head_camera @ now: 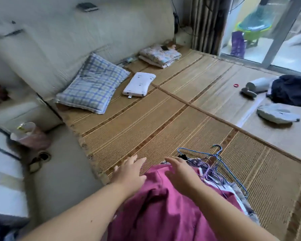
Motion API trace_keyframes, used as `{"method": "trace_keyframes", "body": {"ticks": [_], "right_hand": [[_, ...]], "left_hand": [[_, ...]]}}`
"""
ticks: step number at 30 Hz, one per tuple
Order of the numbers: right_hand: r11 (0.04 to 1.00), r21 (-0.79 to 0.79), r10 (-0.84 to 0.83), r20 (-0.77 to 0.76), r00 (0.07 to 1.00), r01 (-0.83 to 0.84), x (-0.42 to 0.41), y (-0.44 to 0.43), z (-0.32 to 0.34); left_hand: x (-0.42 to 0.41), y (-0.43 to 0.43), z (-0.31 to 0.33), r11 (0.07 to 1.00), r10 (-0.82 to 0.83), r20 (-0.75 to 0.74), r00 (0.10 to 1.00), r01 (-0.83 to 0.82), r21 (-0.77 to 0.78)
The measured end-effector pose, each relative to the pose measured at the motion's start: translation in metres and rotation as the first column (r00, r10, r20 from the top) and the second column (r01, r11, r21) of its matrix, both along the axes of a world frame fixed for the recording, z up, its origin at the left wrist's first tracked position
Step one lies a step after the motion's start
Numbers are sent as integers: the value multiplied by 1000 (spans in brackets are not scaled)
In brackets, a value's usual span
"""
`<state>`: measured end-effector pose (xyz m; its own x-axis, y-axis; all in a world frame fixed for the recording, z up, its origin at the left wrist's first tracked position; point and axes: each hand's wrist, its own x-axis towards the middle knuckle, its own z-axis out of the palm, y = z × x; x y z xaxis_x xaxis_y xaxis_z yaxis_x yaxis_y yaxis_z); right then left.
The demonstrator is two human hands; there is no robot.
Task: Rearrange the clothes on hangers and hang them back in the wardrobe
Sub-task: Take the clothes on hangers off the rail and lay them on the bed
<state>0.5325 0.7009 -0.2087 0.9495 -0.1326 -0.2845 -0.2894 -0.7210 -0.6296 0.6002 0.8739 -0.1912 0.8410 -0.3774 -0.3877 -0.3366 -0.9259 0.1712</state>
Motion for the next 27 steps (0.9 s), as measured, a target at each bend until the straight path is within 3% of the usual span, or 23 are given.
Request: {"method": "trace_keyframes", "body": {"ticks": [5,13,18,24,27], "right_hand": [[950,-114,310,201,929,-292,35,110,74],[722,-286,691,335,641,-630,46,323,163],[601,-322,777,452,438,-732,35,454,219],[457,-366,794,579,187,-811,7,579,295],[395,-363,762,643,79,-844,-6,623,336]], "left_hand": [[-17,95,77,998,56,204,977,-46,-52],[-85,309,185,939,326,456,828,-339,-57],[-142,422,255,844,471,610,637,-526,-102],[-205,509,338,708,537,789,299,-668,-230],[-224,530,376,672,528,832,170,-683,-287]]}}
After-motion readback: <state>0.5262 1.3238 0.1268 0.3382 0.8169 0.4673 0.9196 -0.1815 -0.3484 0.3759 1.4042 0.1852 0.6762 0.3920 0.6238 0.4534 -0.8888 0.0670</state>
